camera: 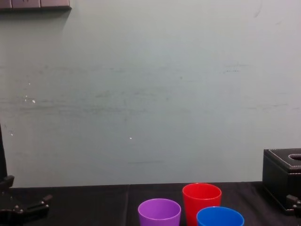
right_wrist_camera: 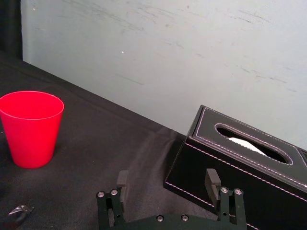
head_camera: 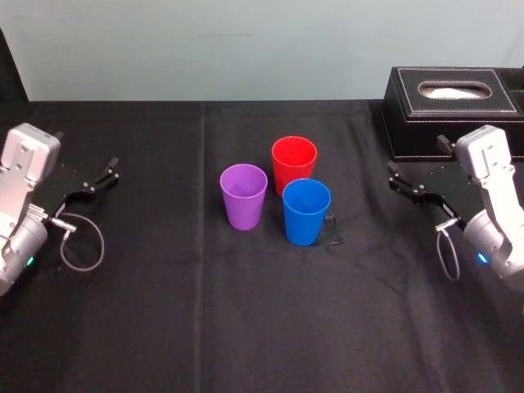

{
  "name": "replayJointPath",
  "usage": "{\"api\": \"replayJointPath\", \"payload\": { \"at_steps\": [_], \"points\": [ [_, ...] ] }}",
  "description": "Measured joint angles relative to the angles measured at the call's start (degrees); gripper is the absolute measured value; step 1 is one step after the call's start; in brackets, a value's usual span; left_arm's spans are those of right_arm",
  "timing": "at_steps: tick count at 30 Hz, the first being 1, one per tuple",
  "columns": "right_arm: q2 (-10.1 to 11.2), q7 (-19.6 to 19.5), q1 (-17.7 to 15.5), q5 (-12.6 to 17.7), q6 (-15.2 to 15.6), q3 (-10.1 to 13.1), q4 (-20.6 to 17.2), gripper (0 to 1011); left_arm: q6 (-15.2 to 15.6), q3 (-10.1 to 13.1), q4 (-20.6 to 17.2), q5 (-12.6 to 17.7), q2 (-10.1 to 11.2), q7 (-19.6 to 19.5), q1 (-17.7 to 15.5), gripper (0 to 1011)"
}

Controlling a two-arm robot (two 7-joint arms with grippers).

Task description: Stack the three plastic cups sequentially using one hand.

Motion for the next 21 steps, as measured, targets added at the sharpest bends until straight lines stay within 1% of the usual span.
{"api": "replayJointPath", "payload": {
  "at_steps": [21],
  "points": [
    [0.0, 0.0, 0.0, 0.0, 0.0, 0.0, 0.0, 1003, 0.0, 0.0, 0.0, 0.0, 0.0, 0.0, 0.0, 1005]
  ]
}}
